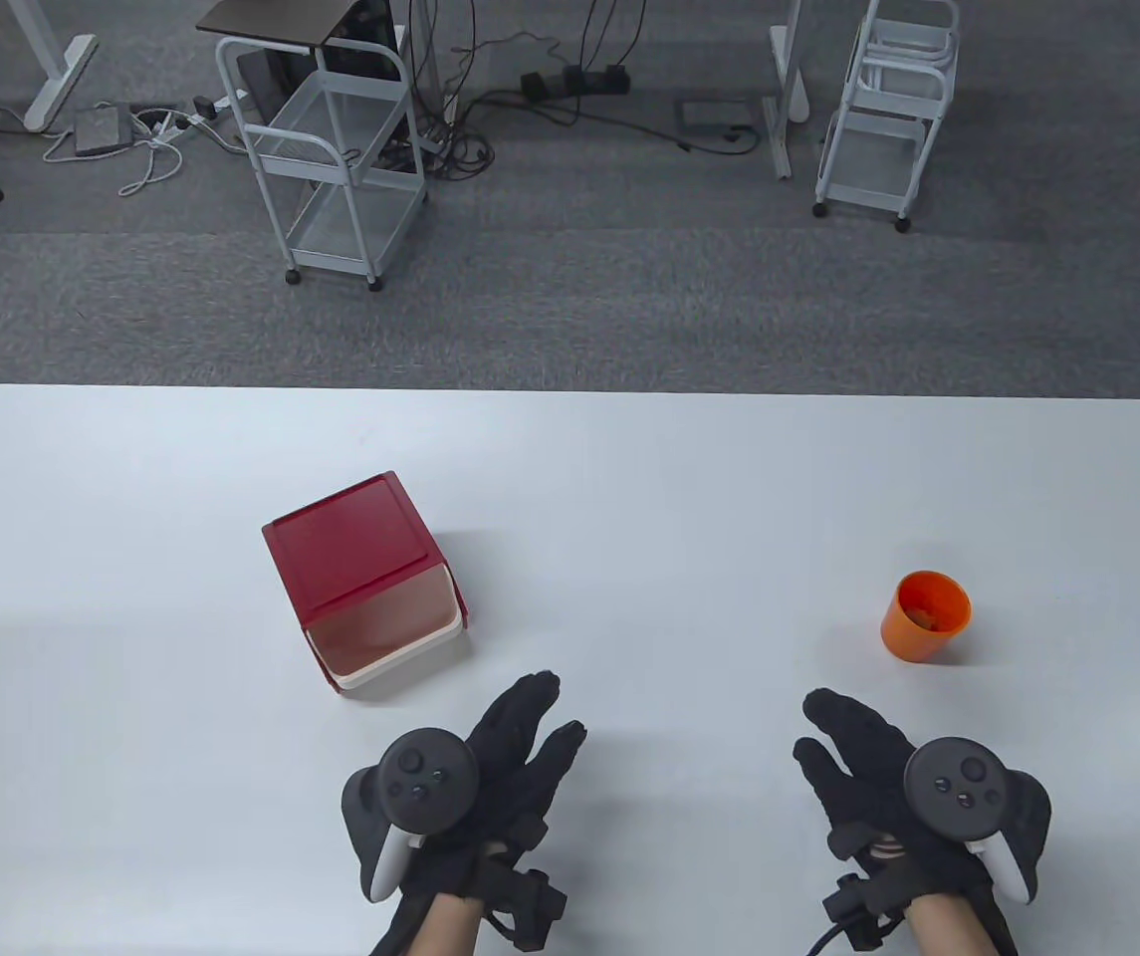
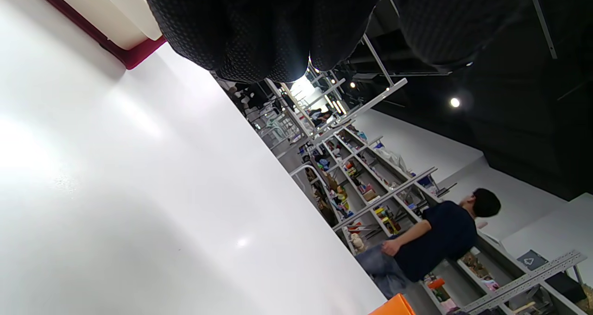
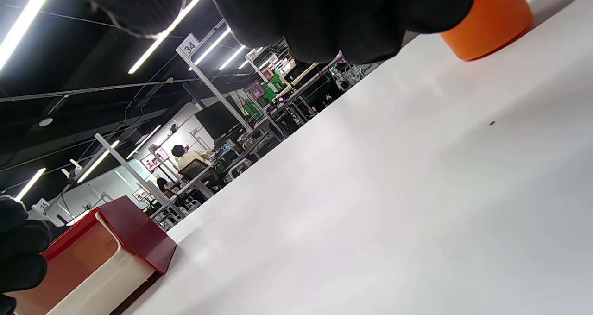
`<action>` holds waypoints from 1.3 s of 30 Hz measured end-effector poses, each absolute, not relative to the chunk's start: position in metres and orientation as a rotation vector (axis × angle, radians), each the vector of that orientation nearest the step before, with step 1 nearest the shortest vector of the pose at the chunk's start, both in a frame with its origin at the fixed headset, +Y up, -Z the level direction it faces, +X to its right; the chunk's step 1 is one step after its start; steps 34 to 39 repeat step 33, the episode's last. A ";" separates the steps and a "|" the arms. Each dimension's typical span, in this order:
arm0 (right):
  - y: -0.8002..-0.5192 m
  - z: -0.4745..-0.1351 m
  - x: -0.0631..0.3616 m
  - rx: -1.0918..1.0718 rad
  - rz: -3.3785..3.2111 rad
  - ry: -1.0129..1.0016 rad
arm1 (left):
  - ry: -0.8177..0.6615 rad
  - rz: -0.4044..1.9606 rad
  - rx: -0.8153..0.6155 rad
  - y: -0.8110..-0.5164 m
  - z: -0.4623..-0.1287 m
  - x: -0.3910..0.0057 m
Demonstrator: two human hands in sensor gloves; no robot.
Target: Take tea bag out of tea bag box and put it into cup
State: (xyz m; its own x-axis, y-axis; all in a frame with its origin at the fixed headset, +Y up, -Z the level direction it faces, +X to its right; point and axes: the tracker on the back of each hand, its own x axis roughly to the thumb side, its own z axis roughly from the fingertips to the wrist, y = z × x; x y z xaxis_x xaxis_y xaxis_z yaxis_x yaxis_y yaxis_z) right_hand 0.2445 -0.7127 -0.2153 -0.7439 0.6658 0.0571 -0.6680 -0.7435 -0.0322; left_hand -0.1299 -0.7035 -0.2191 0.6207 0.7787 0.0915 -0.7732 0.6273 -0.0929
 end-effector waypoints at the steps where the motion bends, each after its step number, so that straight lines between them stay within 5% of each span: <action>1: -0.713 -0.215 0.244 0.055 2.411 -0.066 | -0.126 0.893 -0.048 -0.704 -0.219 -0.130; 39: -0.713 -0.216 0.246 0.051 2.409 -0.073 | -0.125 0.890 -0.062 -0.704 -0.220 -0.131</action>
